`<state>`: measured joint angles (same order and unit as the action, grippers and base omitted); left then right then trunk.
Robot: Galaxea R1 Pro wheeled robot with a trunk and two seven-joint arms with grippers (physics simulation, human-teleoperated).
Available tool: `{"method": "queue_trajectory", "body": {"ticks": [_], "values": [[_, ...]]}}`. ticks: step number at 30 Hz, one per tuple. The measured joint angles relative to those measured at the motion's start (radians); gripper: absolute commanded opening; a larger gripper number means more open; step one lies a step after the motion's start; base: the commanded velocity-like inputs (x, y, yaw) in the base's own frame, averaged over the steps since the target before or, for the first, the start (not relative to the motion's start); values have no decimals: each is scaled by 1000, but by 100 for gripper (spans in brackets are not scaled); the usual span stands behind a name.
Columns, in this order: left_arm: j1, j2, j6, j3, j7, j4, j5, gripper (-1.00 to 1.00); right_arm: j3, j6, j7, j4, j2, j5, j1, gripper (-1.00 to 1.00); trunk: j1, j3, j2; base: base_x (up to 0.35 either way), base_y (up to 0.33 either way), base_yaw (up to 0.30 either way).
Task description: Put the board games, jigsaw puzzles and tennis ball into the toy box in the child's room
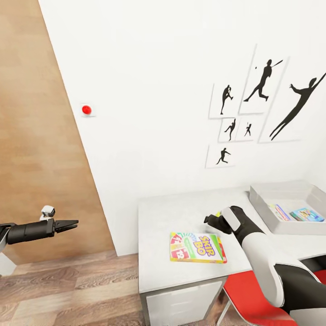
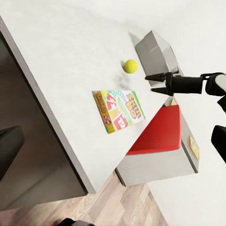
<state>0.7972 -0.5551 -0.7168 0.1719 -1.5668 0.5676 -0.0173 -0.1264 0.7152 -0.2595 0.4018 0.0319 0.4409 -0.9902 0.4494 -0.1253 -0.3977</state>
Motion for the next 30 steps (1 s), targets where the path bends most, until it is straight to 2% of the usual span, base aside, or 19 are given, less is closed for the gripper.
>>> {"method": "queue_trajectory", "body": {"ticks": [5, 8, 12, 16, 30], "values": [[0, 0, 0, 0, 0, 0, 0, 100, -5, 2, 38, 0, 4, 25, 0, 100, 0, -8, 0, 0, 0, 0], [0, 0, 0, 0, 0, 0, 0, 100, -26, 4, 44, 0, 9, 58, 0, 100, 0, -13, 0, 0, 0, 0], [0, 0, 0, 0, 0, 0, 0, 100, -44, 7, 47, 0, 25, 76, 0, 100, 0, -20, 0, 0, 0, 0], [0, 0, 0, 0, 0, 0, 0, 100, -52, 9, 47, 0, 40, 82, 0, 100, 0, -26, 0, 0, 0, 0], [0, 1, 0, -1, 0, 0, 0, 100, -56, 9, 47, 0, 66, 85, 0, 100, 0, -50, 0, 0, 0, 0]]}}
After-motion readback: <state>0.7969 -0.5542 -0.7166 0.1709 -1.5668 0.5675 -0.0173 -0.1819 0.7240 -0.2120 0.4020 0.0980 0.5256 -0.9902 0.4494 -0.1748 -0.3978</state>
